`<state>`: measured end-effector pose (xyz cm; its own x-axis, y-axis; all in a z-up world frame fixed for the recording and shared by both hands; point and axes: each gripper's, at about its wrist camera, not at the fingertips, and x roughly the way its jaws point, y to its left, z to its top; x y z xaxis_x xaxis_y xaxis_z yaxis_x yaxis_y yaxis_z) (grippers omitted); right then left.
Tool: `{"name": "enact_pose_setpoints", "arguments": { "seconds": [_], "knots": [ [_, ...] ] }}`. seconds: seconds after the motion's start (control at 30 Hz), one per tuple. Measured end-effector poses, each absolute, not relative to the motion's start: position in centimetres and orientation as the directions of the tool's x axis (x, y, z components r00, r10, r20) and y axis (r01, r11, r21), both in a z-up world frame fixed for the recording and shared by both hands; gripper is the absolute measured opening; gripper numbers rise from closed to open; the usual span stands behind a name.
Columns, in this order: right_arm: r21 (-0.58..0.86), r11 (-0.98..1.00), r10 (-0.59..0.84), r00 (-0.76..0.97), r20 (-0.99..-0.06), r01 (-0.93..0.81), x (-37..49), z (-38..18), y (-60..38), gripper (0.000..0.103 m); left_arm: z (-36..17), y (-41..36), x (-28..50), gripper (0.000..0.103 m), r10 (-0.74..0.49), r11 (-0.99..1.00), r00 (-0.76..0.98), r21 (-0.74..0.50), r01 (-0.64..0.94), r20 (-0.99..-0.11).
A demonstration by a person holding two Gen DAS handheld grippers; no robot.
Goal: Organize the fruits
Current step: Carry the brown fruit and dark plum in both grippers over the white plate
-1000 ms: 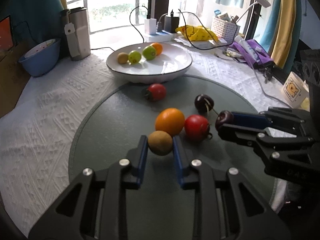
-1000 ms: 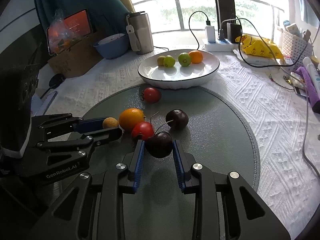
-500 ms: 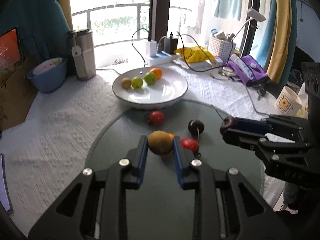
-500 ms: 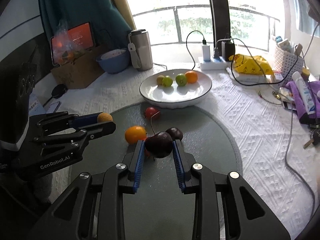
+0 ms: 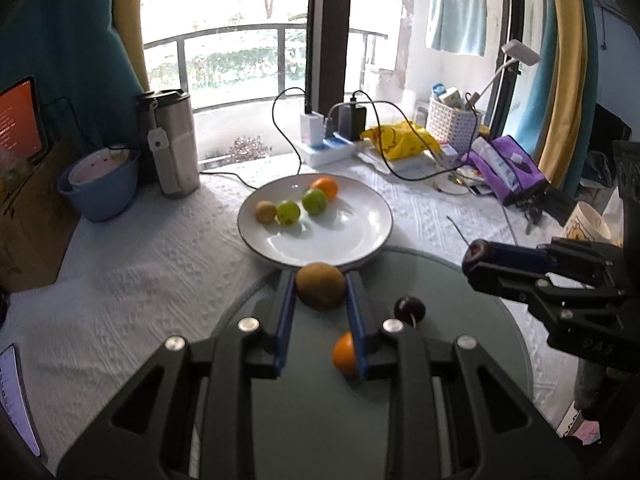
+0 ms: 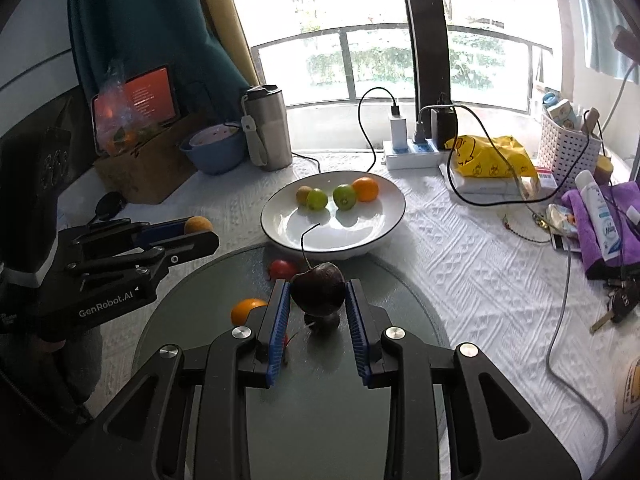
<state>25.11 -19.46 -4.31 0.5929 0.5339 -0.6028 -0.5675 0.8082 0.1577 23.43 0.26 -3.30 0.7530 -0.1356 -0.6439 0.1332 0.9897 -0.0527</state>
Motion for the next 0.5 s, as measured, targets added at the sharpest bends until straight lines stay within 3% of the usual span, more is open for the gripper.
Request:
{"name": "enact_pose_setpoints", "arguments": {
  "seconds": [0.5],
  "knots": [
    [0.161,0.801,0.534,0.566,-0.628,-0.576,29.9,-5.1,-18.3,0.031,-4.8,1.5,28.4,0.026,-0.133,0.99,0.733,-0.064,0.122,-0.668]
  ]
}}
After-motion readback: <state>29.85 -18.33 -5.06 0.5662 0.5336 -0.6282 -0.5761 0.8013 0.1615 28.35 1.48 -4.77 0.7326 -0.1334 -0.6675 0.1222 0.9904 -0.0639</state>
